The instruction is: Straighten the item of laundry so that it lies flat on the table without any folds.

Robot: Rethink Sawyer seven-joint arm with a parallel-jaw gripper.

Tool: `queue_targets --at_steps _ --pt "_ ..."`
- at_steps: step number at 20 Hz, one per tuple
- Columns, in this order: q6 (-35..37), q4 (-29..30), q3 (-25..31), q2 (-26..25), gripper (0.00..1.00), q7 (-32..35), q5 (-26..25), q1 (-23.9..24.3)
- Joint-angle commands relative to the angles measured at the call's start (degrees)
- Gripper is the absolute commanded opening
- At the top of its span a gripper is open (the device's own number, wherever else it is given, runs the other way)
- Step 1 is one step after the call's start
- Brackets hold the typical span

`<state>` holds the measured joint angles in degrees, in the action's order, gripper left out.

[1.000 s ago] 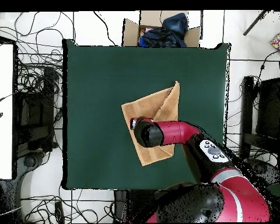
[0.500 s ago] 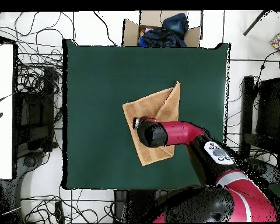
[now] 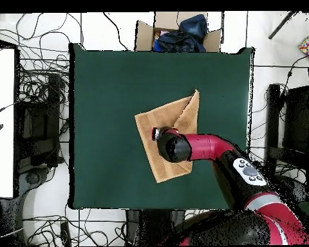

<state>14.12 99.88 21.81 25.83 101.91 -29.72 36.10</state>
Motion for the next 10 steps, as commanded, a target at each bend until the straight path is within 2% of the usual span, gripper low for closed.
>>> queue_targets --at_steps 1,10 --pt "5.4 -1.7 2.7 0.6 1.00 -3.4 -2.2 -0.1" --pt "5.5 -1.5 2.4 1.0 1.00 -3.0 -2.2 -0.5"
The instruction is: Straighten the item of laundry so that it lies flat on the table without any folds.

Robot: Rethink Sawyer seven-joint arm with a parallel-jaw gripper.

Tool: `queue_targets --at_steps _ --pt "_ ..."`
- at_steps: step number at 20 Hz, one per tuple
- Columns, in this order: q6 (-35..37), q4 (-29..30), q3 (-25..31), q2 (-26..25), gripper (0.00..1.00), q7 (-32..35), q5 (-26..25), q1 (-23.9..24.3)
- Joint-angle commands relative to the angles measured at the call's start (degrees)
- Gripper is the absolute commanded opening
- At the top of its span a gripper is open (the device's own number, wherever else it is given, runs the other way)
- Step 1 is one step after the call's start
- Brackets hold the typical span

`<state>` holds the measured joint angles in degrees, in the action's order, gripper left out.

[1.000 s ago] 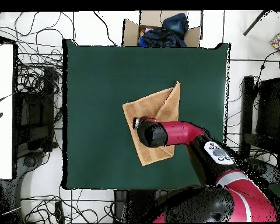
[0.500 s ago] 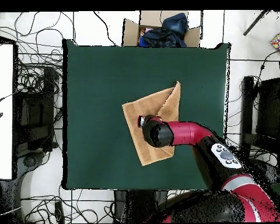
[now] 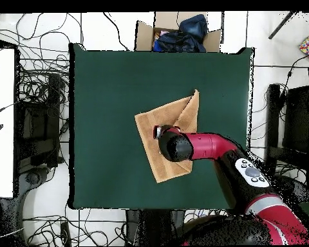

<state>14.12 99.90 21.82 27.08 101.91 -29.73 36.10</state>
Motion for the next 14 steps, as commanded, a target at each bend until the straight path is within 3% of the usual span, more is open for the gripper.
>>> queue_targets --at_steps 1,7,14 --pt "5.7 -1.7 2.4 -0.4 1.00 -3.1 -2.1 -0.6" --pt "5.1 -1.9 2.1 -0.8 1.00 -2.4 -2.2 -1.4" --pt "5.7 2.3 0.9 3.1 1.00 -2.6 -3.3 -2.6"
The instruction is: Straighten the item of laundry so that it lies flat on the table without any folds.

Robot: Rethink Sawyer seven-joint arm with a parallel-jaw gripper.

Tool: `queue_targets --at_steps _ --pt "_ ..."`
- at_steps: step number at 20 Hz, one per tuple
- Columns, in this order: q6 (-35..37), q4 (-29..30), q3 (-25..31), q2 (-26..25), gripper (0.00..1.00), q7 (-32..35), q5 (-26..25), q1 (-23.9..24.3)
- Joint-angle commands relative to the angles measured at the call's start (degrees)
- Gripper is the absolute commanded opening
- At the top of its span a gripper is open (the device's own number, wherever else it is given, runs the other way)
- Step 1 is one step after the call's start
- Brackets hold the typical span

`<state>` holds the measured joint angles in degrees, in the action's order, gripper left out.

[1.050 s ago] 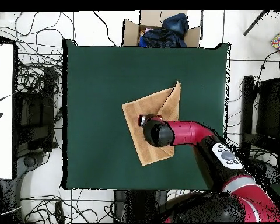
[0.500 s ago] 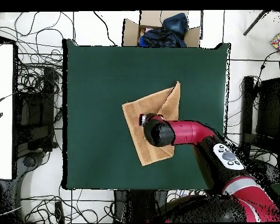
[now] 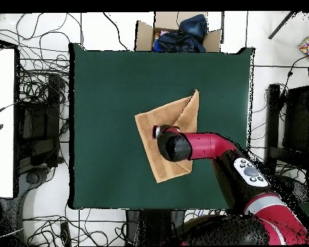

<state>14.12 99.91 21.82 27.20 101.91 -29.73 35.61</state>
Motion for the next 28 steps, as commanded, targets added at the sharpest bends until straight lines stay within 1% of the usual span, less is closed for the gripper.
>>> queue_targets --at_steps 1,5,8,12,19,28 --pt "6.2 3.6 1.1 4.4 1.00 -2.8 -3.1 -1.9" --pt "7.3 8.9 1.8 9.6 1.00 -2.1 -1.6 -1.2" --pt "7.0 11.3 1.4 11.9 1.00 -0.7 -1.0 -2.0" --pt "6.6 11.2 1.3 11.2 1.00 -0.5 -1.2 -2.2" --pt "9.0 10.5 2.5 11.8 1.00 -2.2 -0.5 -1.1" --pt "7.1 10.9 2.1 10.7 1.00 -0.9 -1.4 -1.3"
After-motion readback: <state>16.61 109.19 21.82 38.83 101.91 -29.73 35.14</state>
